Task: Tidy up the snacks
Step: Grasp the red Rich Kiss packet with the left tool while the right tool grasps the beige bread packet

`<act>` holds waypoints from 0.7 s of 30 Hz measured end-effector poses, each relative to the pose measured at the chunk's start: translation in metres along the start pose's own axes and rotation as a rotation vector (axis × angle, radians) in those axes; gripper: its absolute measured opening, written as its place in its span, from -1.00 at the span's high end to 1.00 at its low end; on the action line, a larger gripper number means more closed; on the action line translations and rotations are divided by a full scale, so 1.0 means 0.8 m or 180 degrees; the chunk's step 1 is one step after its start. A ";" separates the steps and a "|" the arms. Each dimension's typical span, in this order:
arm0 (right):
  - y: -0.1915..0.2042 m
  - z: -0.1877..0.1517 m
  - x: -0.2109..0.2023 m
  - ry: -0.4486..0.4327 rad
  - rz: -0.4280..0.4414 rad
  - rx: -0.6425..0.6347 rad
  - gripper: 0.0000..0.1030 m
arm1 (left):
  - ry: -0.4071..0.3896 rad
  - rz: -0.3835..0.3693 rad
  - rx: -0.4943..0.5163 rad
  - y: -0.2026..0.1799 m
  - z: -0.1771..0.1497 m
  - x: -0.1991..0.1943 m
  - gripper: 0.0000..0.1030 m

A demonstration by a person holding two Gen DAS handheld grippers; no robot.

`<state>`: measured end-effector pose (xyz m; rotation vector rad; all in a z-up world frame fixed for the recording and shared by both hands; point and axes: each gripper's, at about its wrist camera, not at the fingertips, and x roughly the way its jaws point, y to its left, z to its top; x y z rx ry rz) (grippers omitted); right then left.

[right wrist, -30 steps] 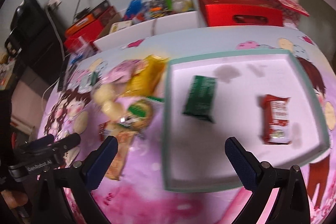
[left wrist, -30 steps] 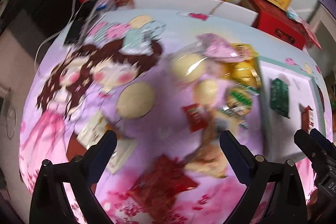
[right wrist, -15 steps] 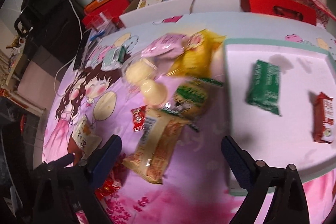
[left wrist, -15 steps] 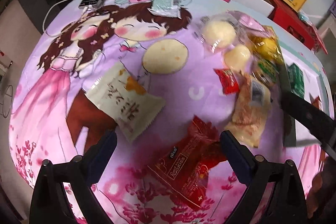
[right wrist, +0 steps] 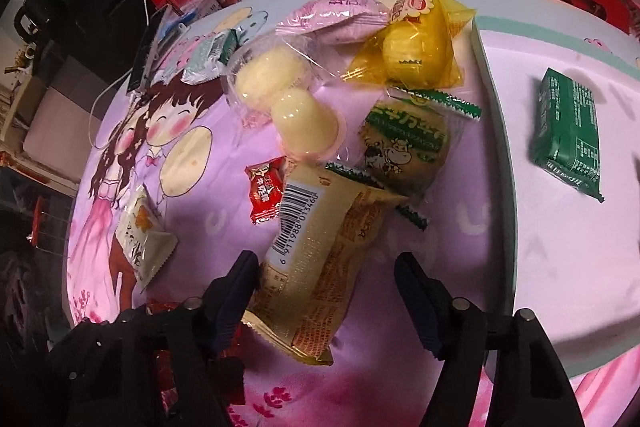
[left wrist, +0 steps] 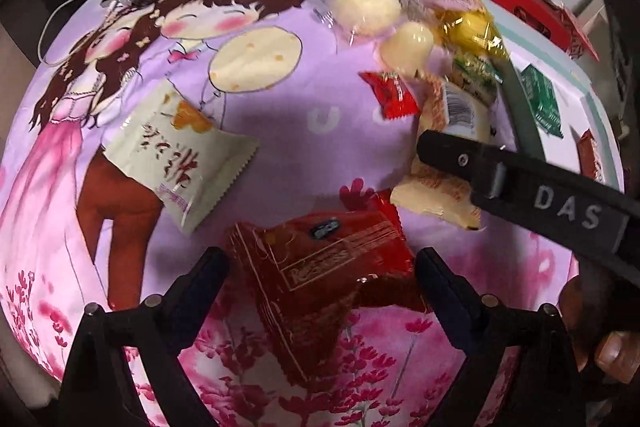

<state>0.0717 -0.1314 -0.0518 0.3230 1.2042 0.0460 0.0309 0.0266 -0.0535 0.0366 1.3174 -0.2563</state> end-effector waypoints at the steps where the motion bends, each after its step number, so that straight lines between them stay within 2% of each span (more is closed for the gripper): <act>1: -0.001 0.000 0.000 -0.0005 0.0024 0.0006 -0.33 | 0.0014 0.0005 0.0014 -0.003 -0.002 0.003 -0.85; 3: -0.002 0.000 0.000 0.0003 0.0058 0.0024 -0.13 | 0.0043 0.0029 0.0062 -0.010 -0.006 0.007 -0.78; 4: -0.003 -0.001 0.000 0.0007 0.0068 0.0025 -0.06 | 0.0049 0.0041 0.0090 -0.014 -0.008 0.009 -0.64; 6: -0.005 -0.002 -0.003 0.0000 0.0082 0.0024 -0.01 | 0.0042 0.0076 0.0122 -0.018 -0.009 0.009 -0.52; 8: -0.008 -0.003 -0.006 -0.0016 0.0086 0.0041 0.03 | 0.0039 0.0103 0.0176 -0.025 -0.012 0.011 -0.31; 16: -0.018 -0.008 -0.018 -0.0062 0.0038 0.0064 0.11 | -0.0009 0.0085 0.0240 -0.030 -0.008 0.014 -0.15; 21: -0.023 -0.011 -0.023 -0.0070 0.0023 0.0069 0.12 | -0.0035 0.0097 0.0314 -0.037 -0.002 0.007 -0.13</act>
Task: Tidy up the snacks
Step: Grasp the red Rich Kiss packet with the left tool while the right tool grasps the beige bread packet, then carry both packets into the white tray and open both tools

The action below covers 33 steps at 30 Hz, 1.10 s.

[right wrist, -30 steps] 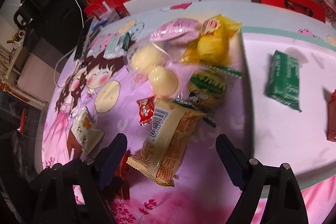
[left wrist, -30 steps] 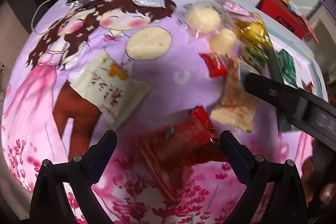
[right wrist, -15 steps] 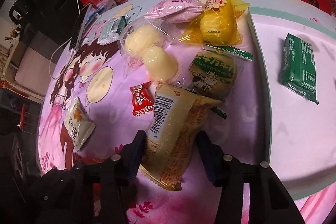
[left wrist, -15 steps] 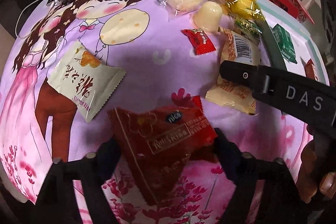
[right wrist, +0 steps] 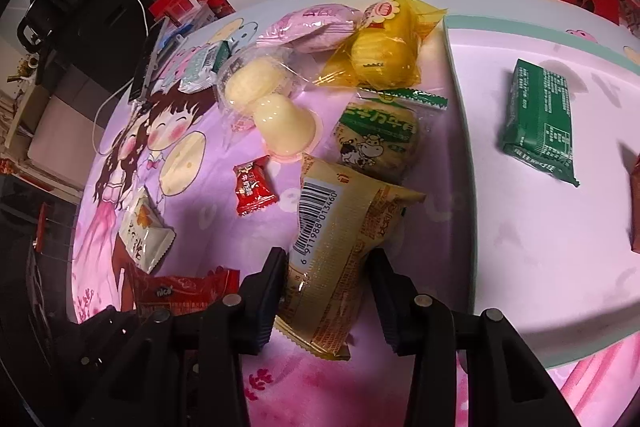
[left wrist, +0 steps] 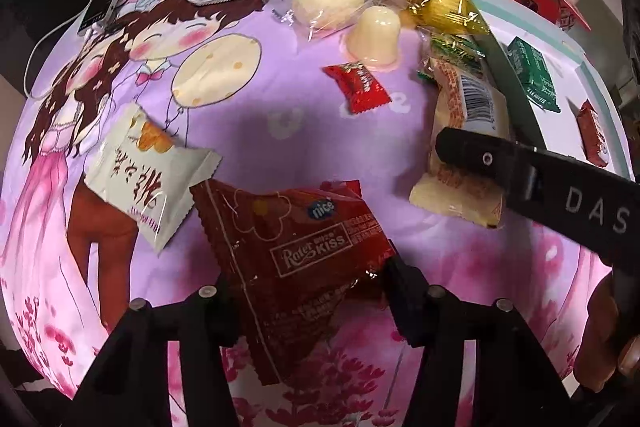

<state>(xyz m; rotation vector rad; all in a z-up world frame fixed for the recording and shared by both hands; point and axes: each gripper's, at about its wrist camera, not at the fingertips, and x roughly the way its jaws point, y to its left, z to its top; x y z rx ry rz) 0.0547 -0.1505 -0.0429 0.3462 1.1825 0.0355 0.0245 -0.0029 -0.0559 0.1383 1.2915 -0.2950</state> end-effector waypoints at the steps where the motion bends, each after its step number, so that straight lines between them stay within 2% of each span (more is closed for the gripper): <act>1: -0.001 0.000 -0.001 -0.0002 -0.0007 0.0000 0.12 | -0.0007 -0.0008 0.0010 -0.001 0.001 0.000 -0.13; 11: -0.008 -0.007 -0.011 -0.0017 -0.0051 -0.0013 0.12 | -0.0039 0.0015 0.0039 -0.011 0.037 0.005 -0.13; 33: -0.018 -0.010 -0.047 -0.0185 -0.0006 -0.0001 0.12 | -0.0265 0.0012 0.0125 -0.029 0.067 -0.028 -0.13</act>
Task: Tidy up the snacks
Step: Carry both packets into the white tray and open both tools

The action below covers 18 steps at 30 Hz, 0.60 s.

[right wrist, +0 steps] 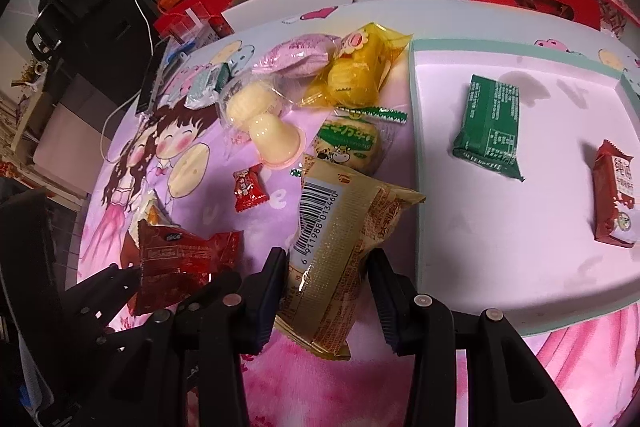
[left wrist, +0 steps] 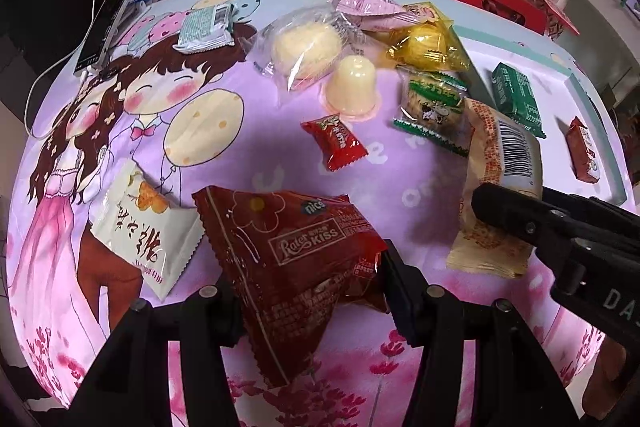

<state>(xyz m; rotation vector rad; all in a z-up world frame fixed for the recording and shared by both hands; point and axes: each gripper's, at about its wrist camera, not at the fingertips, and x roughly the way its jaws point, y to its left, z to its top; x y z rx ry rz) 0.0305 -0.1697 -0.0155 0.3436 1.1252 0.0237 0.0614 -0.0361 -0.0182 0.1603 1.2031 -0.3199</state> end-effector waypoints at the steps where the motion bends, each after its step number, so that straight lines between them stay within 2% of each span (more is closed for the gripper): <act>1: -0.001 0.000 -0.002 -0.0012 0.0002 0.0003 0.12 | -0.0006 0.0001 0.0007 -0.002 0.002 -0.001 -0.13; 18: -0.040 0.005 -0.037 -0.0203 -0.0050 0.0214 0.12 | -0.0114 -0.0055 0.0115 -0.019 0.008 -0.008 -0.13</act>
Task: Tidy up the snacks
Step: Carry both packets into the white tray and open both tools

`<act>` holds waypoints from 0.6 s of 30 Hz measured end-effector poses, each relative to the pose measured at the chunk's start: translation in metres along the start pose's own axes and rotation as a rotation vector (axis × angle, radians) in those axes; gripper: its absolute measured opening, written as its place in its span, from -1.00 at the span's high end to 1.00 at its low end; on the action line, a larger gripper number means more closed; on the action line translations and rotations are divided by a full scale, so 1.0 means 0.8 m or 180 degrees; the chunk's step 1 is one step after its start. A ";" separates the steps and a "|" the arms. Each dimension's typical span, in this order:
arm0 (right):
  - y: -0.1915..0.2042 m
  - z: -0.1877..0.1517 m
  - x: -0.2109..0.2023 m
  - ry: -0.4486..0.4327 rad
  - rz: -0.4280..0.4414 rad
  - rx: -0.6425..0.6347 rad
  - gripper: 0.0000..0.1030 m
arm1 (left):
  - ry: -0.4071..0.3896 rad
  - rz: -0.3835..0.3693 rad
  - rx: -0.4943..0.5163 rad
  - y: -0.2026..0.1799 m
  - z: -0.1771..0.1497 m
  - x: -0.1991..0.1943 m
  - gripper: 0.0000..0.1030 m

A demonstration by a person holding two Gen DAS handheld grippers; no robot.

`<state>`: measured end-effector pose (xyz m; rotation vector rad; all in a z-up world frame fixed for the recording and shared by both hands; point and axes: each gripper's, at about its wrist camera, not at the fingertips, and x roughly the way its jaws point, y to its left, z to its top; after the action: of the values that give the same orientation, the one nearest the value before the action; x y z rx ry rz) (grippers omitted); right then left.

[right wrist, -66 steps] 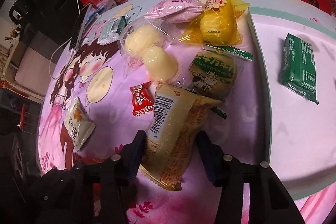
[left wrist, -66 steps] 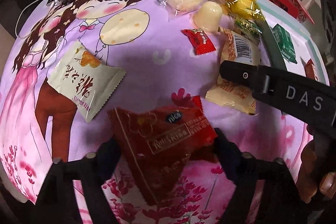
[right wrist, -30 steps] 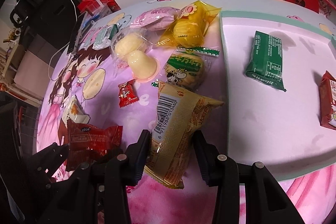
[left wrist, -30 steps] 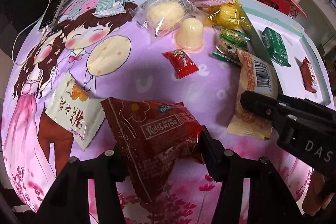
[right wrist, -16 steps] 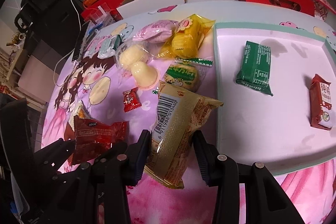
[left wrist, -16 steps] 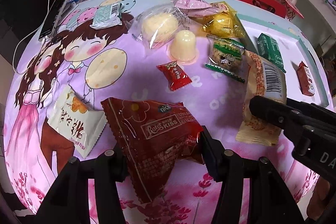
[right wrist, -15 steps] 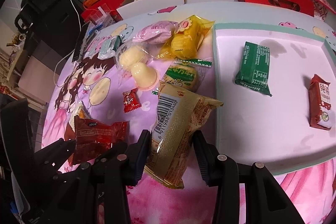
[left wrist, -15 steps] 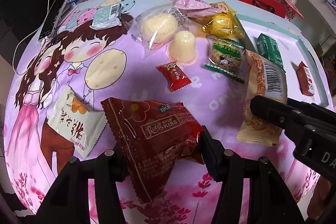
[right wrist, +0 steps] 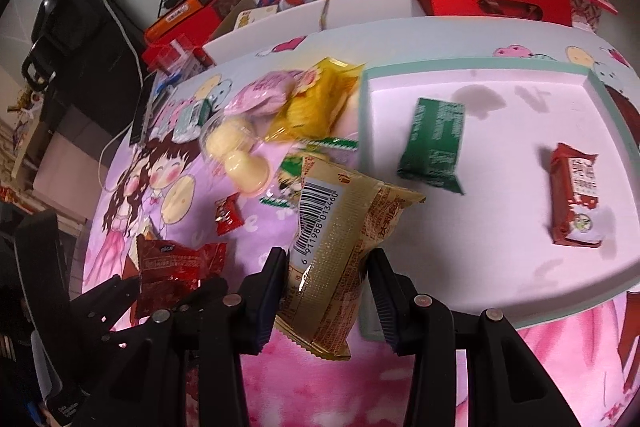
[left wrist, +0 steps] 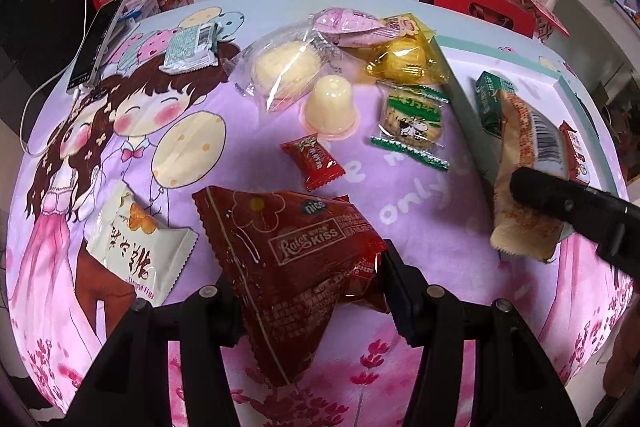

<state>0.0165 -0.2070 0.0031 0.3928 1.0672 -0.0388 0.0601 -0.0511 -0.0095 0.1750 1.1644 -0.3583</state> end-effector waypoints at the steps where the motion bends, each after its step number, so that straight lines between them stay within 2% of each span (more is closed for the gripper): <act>1: -0.005 0.001 -0.001 -0.0008 -0.0014 0.0031 0.12 | -0.0009 -0.0004 0.0028 -0.002 0.001 0.000 -0.13; 18: -0.107 0.011 -0.031 -0.0181 -0.0283 0.0650 0.12 | -0.0059 -0.0130 0.0273 -0.032 0.012 0.006 -0.13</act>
<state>-0.0069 -0.2933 0.0025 0.5251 1.0273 -0.2381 0.0604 -0.0791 -0.0090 0.2227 1.1362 -0.4455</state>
